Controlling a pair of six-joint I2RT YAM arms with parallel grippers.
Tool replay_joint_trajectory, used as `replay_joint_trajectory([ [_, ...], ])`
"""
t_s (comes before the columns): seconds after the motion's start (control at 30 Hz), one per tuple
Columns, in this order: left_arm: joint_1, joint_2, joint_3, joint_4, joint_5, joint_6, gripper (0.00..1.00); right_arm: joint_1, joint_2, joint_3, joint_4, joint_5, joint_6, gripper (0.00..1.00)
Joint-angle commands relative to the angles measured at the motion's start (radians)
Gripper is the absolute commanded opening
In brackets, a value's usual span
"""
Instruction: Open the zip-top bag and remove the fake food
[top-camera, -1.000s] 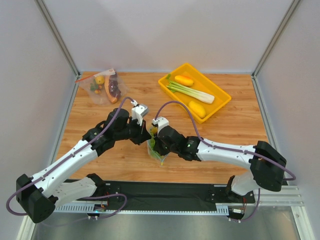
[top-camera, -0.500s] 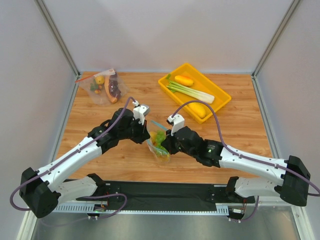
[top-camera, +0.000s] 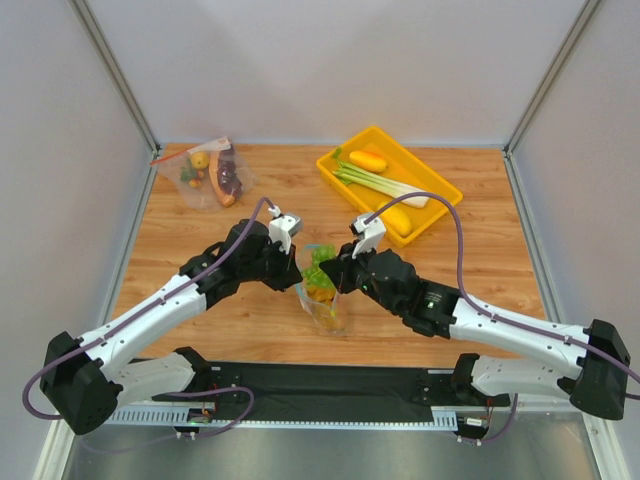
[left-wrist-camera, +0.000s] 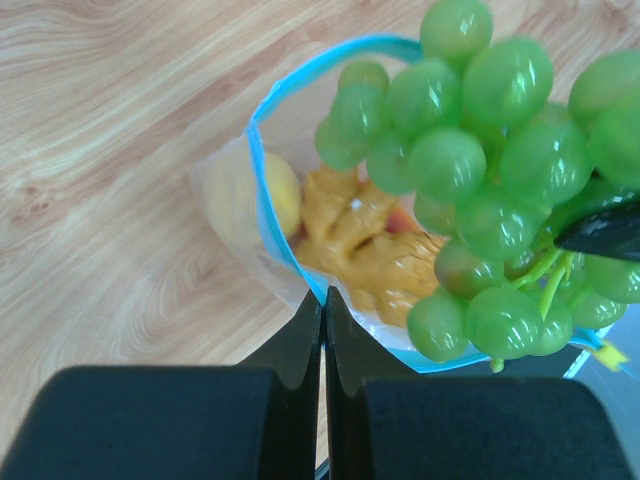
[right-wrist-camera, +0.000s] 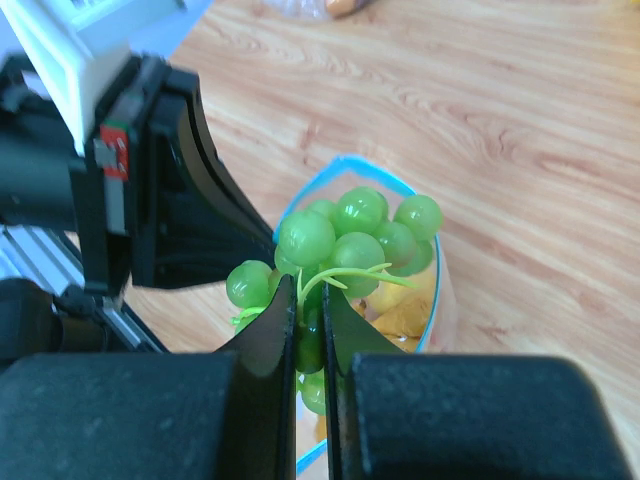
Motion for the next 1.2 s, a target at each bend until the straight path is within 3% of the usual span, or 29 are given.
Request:
replay_joint_trajectory([
  [0.0,-0.003,-0.027,-0.011,0.069,0.058,-0.014,0.0,0.004,0.048,0.044,0.132,0.084,-0.007,0.0],
  [0.43,-0.003,0.001,-0.014,0.04,-0.003,-0.006,0.0,-0.001,-0.043,0.078,0.149,0.111,-0.082,0.0],
  [0.63,-0.003,-0.005,-0.004,0.018,-0.027,-0.002,0.0,-0.091,-0.177,0.063,0.052,0.124,-0.114,0.0],
  [0.9,-0.003,-0.034,0.007,0.009,-0.016,0.004,0.0,-0.516,-0.204,0.018,-0.05,-0.068,-0.088,0.0],
  [1.07,-0.003,-0.06,0.023,-0.022,-0.023,0.01,0.0,-0.788,-0.074,0.024,-0.008,-0.241,-0.056,0.0],
  [1.17,-0.003,-0.08,0.023,-0.03,-0.026,0.015,0.0,-0.881,0.037,0.059,0.057,-0.304,-0.061,0.0],
])
